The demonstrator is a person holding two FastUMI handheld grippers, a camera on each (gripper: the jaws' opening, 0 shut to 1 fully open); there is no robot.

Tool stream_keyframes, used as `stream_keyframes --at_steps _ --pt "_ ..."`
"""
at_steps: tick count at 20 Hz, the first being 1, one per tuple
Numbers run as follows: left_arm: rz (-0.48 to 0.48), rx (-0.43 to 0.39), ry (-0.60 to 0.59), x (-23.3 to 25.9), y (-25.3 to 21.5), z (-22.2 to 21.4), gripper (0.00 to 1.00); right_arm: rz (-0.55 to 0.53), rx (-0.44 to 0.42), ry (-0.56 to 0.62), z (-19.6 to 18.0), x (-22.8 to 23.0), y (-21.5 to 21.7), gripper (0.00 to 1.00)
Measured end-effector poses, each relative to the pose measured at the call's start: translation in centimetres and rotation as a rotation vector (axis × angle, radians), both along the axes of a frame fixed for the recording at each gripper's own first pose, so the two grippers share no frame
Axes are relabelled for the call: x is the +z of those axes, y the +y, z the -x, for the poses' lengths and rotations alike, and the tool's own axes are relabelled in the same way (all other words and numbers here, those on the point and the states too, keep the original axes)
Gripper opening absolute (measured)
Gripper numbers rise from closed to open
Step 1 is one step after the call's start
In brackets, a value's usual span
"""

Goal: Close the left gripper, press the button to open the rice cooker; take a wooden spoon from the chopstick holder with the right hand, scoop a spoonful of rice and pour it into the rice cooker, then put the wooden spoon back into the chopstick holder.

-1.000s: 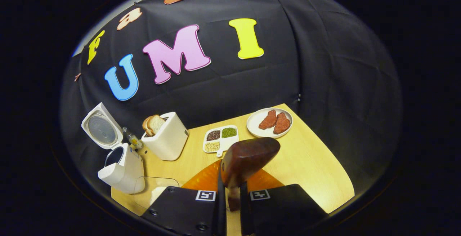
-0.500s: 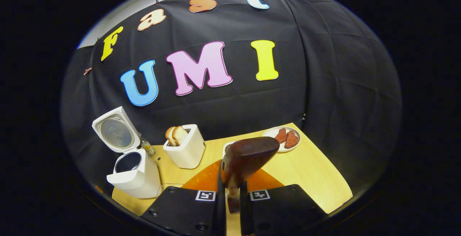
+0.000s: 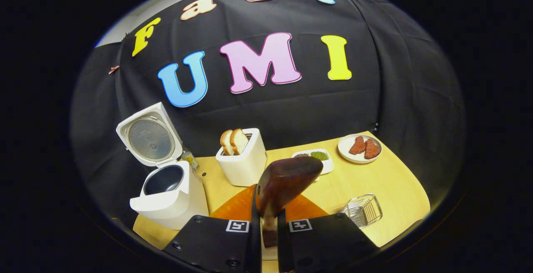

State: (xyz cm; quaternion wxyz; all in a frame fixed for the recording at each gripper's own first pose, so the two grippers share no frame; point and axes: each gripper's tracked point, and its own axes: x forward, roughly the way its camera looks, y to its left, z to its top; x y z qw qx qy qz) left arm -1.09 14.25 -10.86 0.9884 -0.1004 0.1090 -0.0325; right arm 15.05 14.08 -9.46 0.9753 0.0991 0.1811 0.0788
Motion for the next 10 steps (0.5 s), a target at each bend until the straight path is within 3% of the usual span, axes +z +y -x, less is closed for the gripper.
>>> stream_keyframes --at_steps 8,10 --pt "-0.006 -0.019 0.065 -3.2 1.3 -0.9 0.96 0.191 -0.01 0.044 -0.9 -8.5 1.2 0.19" --pt "-0.029 -0.018 0.071 -3.7 1.7 -0.9 0.96 0.188 -0.019 0.057 0.1 -9.9 2.0 0.19"
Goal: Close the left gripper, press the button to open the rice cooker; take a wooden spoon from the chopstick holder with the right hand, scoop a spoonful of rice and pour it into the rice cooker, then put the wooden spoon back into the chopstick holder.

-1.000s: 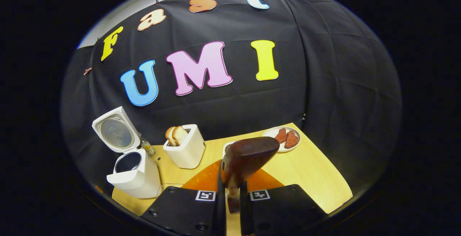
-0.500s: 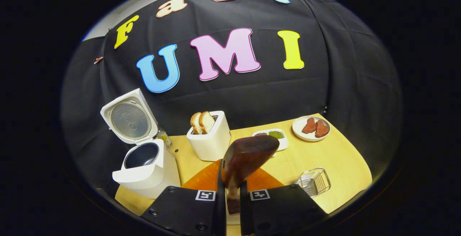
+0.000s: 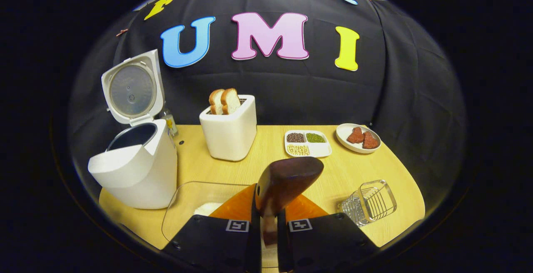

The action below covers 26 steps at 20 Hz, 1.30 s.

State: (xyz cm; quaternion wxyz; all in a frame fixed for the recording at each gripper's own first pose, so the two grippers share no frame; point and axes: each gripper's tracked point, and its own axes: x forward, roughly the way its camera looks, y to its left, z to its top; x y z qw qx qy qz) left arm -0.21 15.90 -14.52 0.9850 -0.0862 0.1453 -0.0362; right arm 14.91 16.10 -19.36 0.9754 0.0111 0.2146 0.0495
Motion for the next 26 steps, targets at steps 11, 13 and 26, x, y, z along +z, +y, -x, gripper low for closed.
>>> stream_keyframes --at_steps 11,13,26 --pt "0.037 0.015 0.006 0.1 0.1 0.5 0.96 -0.267 0.012 0.146 3.0 -1.4 7.5 0.2" --pt "0.037 0.02 0.008 0.1 0.0 0.4 0.96 -0.359 -0.012 0.194 2.8 -1.6 7.9 0.2" --pt "0.037 -0.044 -0.021 1.8 -1.7 -1.3 0.96 -0.797 -0.231 0.315 3.1 -0.4 2.7 0.19"
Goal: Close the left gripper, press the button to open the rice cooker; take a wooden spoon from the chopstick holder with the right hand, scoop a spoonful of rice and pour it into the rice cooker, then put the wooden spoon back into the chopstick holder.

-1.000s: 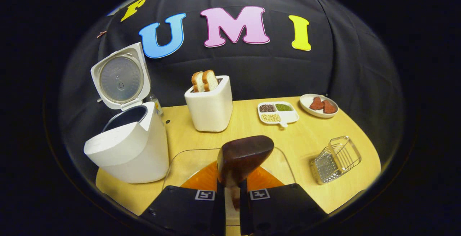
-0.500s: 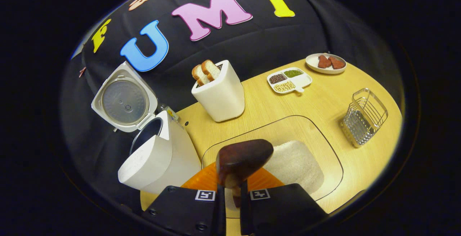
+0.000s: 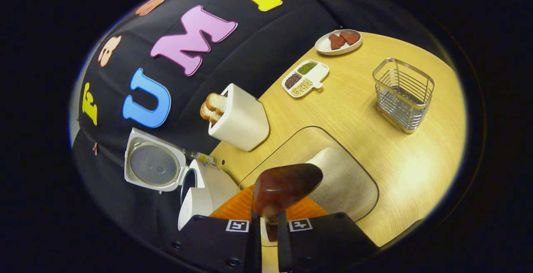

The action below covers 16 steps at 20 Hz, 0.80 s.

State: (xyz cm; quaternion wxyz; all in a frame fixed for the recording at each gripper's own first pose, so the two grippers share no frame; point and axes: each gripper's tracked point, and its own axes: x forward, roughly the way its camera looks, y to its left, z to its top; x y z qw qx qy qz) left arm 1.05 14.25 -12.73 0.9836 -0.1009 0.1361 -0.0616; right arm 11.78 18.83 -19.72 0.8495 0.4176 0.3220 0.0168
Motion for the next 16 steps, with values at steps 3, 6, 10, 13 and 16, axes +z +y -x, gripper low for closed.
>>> stream_keyframes --at_steps 3,6,10,13,16 --pt "0.0 -0.018 -0.008 0.4 -0.3 -0.3 0.96 -0.036 -0.062 0.03 0.0 0.3 -1.9 0.2" --pt "-0.005 -0.038 -0.009 0.6 -0.8 -0.3 0.96 -0.072 -0.094 0.014 -0.4 2.1 -3.1 0.19" --pt "-0.01 -0.045 -0.015 1.0 -0.9 -0.2 0.96 -0.123 -0.105 -0.008 -1.1 5.0 -3.6 0.19" --pt "-0.009 -0.035 -0.025 1.6 -0.6 -0.1 0.96 -0.204 -0.121 -0.009 -1.9 6.9 -3.3 0.19" --pt "-0.016 -0.014 -0.043 2.3 0.1 0.0 0.96 -0.256 -0.112 -0.036 -2.9 9.5 -2.1 0.19"
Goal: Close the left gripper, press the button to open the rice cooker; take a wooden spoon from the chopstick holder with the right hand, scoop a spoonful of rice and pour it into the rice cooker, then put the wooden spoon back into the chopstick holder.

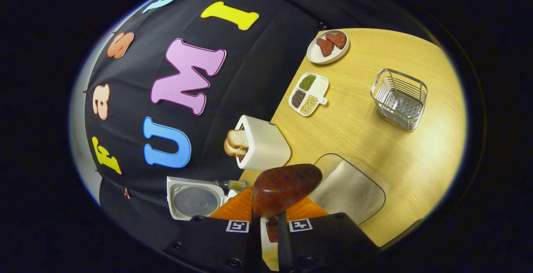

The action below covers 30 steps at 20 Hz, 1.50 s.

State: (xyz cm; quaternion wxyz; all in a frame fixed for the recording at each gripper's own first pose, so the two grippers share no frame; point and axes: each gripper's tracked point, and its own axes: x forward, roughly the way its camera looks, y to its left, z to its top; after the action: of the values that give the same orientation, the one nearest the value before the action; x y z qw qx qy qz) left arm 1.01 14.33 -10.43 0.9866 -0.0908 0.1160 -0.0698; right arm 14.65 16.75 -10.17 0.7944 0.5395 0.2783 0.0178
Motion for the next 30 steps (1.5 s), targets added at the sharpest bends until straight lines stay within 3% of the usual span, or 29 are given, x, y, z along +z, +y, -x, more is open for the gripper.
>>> stream_keyframes --at_steps 9,17,24,30 --pt "0.046 0.077 -0.022 1.0 1.7 0.1 0.96 -0.155 0.107 -0.069 -3.0 6.9 8.3 0.19" --pt "0.041 0.082 -0.033 1.9 3.0 0.0 0.96 -0.216 0.191 -0.098 -4.7 9.1 16.6 0.19" --pt "0.047 0.113 -0.026 1.8 5.4 0.2 0.96 -0.155 0.242 -0.136 -6.6 9.3 22.7 0.19" --pt "0.009 0.11 -0.031 1.7 6.4 0.6 0.96 0.148 0.315 -0.302 -7.8 9.9 26.5 0.19"
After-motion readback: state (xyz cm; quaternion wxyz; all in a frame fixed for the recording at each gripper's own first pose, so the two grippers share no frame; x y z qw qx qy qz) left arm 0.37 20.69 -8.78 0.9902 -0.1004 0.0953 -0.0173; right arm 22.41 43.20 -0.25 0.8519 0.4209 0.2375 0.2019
